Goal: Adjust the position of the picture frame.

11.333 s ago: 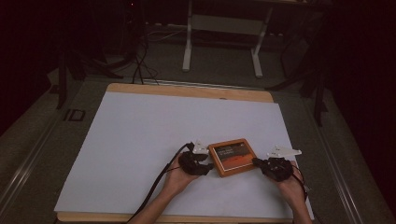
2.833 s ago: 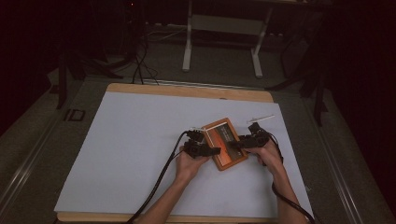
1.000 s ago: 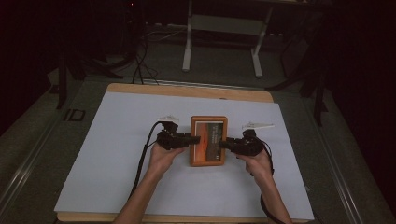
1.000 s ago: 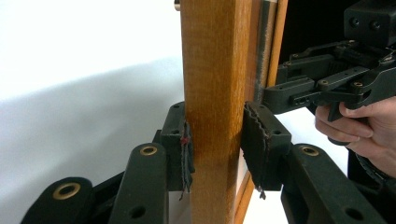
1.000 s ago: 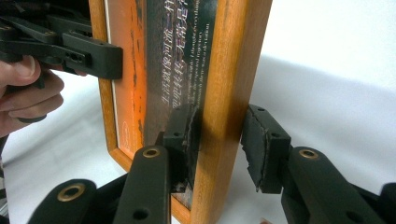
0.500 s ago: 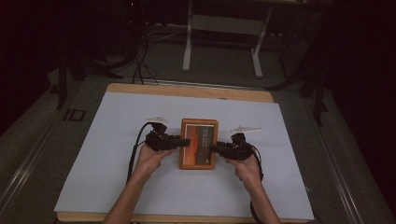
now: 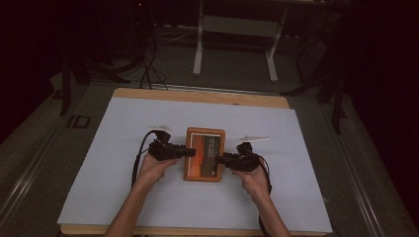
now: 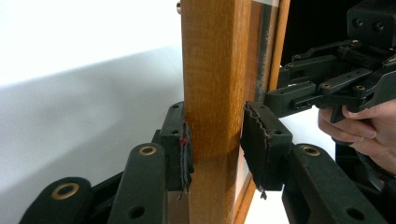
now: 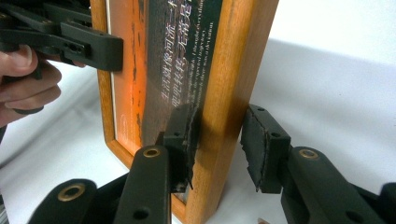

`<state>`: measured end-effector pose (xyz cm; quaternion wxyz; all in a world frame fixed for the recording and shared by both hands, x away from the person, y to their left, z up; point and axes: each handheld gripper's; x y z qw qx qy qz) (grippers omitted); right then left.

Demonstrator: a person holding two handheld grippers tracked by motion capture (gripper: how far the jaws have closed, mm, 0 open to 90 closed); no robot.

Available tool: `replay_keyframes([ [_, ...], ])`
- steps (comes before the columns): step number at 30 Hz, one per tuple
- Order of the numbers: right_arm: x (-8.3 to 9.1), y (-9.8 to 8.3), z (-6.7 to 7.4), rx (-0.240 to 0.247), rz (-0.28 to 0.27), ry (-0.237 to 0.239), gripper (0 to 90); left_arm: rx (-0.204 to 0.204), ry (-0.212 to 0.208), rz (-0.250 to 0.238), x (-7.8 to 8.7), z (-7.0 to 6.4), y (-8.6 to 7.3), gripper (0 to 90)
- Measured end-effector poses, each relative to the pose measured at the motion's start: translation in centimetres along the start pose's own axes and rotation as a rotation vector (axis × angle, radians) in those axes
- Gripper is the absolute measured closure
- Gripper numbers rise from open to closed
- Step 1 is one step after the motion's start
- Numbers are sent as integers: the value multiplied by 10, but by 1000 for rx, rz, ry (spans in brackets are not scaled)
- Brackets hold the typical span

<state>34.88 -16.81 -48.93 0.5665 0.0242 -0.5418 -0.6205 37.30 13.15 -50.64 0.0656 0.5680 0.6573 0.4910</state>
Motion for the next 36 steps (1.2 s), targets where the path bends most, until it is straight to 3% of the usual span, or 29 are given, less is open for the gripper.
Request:
replay_keyframes([
  [13,-6,3,-6,-53,19,-1,645,87,-15,-5,-10,14,-1,608],
  [23,-11,4,-13,-97,40,6,632,151,-16,19,-17,22,0,596],
  [28,-12,4,-15,-107,42,9,627,162,-14,18,-19,23,0,590],
  [36,-22,5,-25,-153,71,26,584,199,48,46,-29,27,-1,543],
])
Point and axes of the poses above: each handheld gripper's, and its own axes: x roughly backward along the jaws, y roughly out of its top, z roughly to its left, and after that the axes turned 5 degrees about y, right-handed
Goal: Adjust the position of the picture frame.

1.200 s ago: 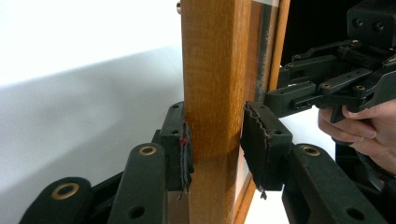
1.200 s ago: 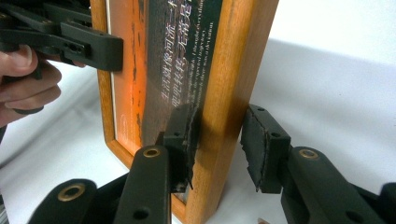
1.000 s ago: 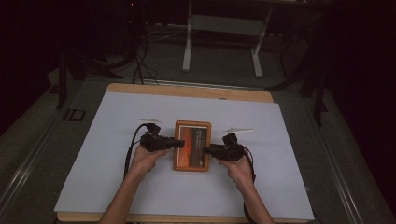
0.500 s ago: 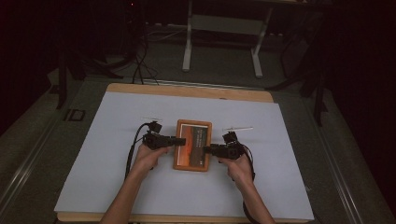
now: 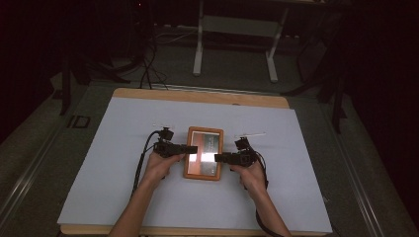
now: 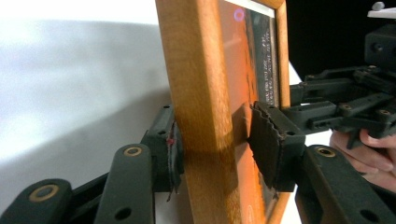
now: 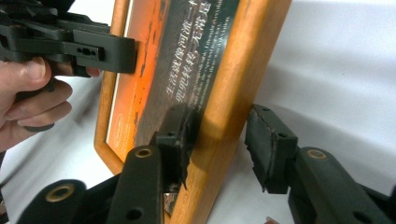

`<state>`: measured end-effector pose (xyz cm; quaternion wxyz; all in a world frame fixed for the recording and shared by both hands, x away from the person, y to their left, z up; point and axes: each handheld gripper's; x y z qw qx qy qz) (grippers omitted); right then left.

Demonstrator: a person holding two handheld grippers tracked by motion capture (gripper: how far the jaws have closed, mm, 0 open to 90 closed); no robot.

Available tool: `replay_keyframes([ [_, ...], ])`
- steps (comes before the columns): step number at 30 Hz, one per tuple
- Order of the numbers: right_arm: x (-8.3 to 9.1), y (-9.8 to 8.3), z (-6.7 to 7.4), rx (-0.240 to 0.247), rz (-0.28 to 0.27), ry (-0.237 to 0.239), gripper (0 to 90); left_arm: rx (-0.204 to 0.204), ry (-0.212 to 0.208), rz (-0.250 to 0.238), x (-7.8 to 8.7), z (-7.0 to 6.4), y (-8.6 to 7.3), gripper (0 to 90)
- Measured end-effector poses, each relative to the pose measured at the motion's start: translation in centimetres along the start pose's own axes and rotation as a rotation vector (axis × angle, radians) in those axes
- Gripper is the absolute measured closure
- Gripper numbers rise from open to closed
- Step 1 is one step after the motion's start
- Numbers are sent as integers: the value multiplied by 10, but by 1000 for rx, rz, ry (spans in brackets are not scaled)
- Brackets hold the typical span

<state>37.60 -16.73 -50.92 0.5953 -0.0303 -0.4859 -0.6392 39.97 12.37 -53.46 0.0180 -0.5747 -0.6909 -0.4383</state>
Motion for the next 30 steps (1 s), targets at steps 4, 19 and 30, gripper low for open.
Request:
replay_keyframes([
  [4,-5,-1,-6,-33,22,1,544,-26,79,21,-3,-1,-1,529],
  [19,-3,-4,-4,42,13,-63,452,-145,156,-63,18,-19,-7,434],
  [30,17,6,4,201,-43,-185,473,-206,202,-127,46,-28,-29,435],
])
Point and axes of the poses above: each handheld gripper's, and its own axes: x roughly backward along the jaws, y roughly out of its top, z roughly to its left, and after that the axes turned 5 degrees about y, right-handed
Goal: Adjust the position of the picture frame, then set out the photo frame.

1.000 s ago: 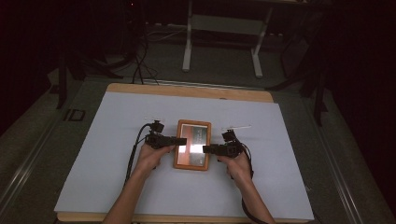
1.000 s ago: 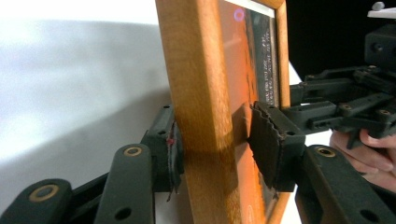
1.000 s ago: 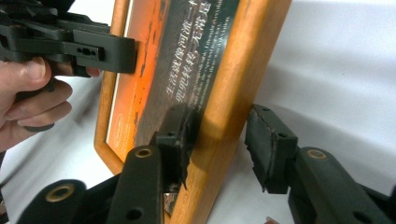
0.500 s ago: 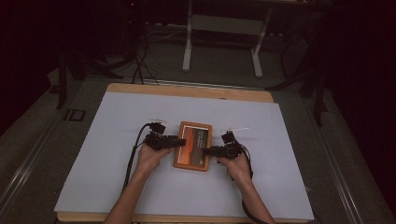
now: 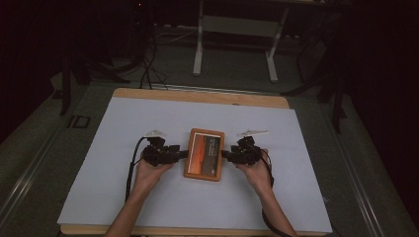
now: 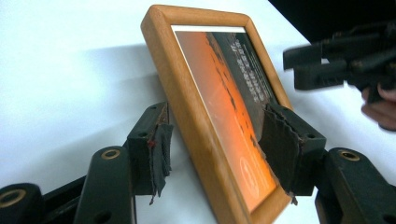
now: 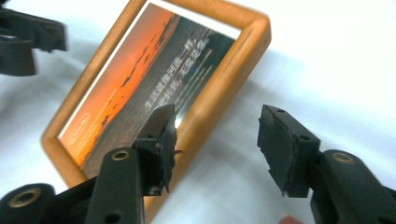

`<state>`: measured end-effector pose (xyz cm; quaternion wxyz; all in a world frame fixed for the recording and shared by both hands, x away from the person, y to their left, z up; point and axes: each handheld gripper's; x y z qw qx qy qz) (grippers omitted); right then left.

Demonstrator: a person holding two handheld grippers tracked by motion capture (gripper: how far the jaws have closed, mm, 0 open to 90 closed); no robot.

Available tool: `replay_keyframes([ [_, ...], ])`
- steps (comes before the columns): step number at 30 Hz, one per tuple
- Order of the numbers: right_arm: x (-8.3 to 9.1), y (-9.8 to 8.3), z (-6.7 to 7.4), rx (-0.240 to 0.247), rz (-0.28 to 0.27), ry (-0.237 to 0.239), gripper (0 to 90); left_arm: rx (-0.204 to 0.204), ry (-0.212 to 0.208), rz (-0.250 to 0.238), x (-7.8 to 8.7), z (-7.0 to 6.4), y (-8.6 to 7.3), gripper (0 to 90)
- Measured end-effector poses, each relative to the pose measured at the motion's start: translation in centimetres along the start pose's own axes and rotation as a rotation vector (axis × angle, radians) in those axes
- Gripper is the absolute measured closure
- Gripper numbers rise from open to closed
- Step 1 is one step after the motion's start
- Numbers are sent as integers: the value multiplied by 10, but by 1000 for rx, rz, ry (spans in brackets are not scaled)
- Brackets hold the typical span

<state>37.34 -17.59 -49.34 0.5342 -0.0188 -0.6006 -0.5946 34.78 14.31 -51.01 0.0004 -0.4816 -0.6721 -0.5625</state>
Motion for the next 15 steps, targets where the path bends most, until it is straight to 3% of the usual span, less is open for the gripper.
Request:
replay_keyframes([
  [2,-1,4,3,64,-10,-25,501,-13,22,-9,6,-1,-3,435],
  [7,-7,13,6,135,-36,-27,618,-25,35,-28,15,-4,-13,432],
  [15,-17,21,4,166,-62,-38,889,-15,53,-55,19,-10,-23,435],
])
Point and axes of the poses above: each handheld gripper's, and its own axes: x roughly backward along the jaws, y roughly out of its top, z roughly to its left, and after that the axes turned 5 degrees about y, right-handed
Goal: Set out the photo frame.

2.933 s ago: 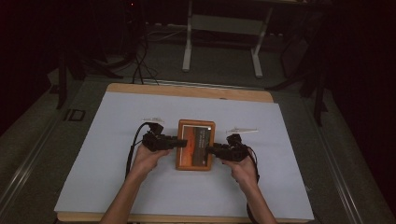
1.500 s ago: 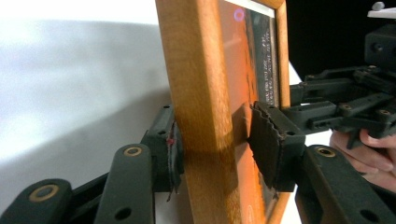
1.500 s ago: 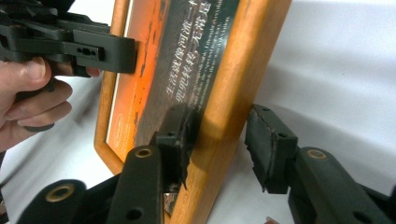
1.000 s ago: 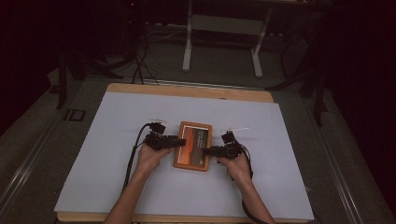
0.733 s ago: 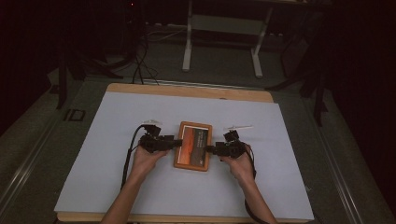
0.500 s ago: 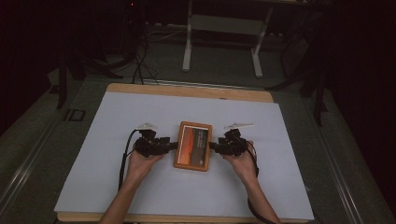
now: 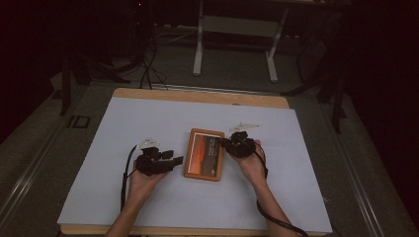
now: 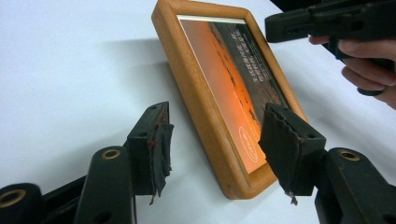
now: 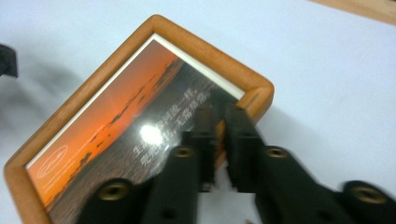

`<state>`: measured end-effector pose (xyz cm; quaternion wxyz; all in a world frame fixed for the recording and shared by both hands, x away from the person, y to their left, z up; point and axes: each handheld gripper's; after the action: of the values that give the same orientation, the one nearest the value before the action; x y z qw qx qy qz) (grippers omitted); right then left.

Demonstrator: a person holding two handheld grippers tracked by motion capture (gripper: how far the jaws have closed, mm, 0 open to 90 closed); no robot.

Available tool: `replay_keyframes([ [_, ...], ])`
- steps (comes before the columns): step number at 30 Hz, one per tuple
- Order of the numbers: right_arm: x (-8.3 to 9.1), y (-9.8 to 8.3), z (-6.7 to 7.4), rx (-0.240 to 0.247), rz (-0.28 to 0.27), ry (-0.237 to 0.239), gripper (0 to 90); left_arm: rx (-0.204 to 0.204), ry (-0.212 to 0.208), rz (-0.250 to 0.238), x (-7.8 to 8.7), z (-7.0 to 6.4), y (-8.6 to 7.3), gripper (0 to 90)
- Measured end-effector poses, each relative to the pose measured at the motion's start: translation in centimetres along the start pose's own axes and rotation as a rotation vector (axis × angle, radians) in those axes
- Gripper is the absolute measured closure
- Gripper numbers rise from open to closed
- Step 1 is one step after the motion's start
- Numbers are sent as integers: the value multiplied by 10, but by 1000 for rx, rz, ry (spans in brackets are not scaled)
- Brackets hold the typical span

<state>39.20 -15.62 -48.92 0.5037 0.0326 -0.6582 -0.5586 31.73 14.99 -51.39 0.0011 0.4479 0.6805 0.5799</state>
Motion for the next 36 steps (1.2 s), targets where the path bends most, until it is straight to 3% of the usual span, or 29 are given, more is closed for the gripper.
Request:
replay_keyframes([
  [5,-9,3,1,21,-8,3,897,-5,11,7,-2,-5,-4,431],
  [10,-17,9,-2,-5,-27,-19,898,-31,18,30,-9,-12,-8,424],
  [16,-20,11,-2,-4,-18,-46,900,-33,28,29,-13,-21,-8,373],
  [21,-19,4,-10,-35,-16,-62,900,-42,19,18,-15,-30,-7,305],
  [24,-20,0,-14,-48,-8,-70,900,-72,14,22,-18,-36,-6,254],
  [36,-23,-13,-23,-91,19,-75,900,-76,-10,52,-38,-55,-3,227],
])
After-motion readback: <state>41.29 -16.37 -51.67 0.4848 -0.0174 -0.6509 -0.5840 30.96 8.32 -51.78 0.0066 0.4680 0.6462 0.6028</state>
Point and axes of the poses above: each handheld gripper's, and its own axes: x roughly backward along the jaws, y roughly out of its top, z roughly to its left, and after that the axes turned 5 degrees about y, right-handed
